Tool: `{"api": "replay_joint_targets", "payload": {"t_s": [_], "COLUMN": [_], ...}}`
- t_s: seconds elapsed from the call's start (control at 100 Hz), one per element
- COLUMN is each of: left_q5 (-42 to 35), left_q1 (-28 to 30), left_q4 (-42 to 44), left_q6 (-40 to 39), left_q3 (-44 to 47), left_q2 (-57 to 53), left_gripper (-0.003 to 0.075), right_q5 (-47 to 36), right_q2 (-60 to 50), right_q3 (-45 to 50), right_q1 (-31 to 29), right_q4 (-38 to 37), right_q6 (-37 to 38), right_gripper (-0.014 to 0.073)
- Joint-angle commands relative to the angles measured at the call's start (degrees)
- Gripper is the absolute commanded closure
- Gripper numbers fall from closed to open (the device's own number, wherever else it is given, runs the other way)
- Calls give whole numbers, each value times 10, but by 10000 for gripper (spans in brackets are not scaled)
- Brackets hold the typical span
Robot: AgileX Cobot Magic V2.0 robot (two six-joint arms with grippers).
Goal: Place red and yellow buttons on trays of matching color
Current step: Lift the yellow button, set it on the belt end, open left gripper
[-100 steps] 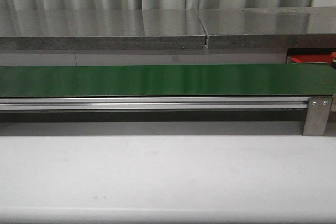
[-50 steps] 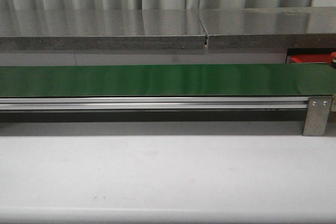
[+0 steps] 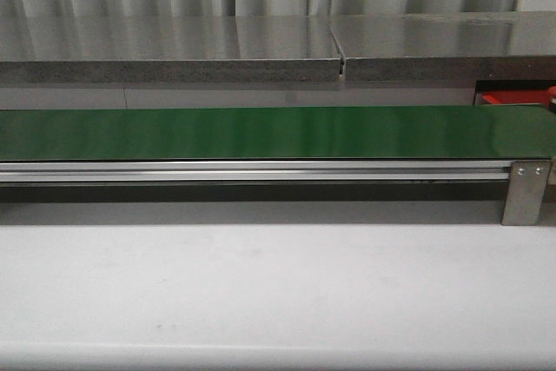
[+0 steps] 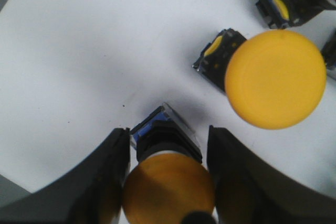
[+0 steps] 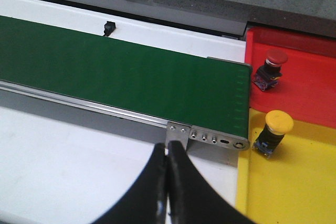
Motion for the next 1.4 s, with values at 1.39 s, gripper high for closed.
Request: {"api": "replay_joint_targets", "payload": {"t_s": [1.39], "left_q5": [110], "left_q1": [-223], "left_q4": [-41], "left_q6": [0], "left_q3": [-152], "left_q2": [-59], "left_gripper": [531], "right_q5": [-43], "right_q2": [1], "right_q3": [-14], "right_q1": [1], "right_q4": [4], "right_q6": [-4], "right_gripper": [669]}}
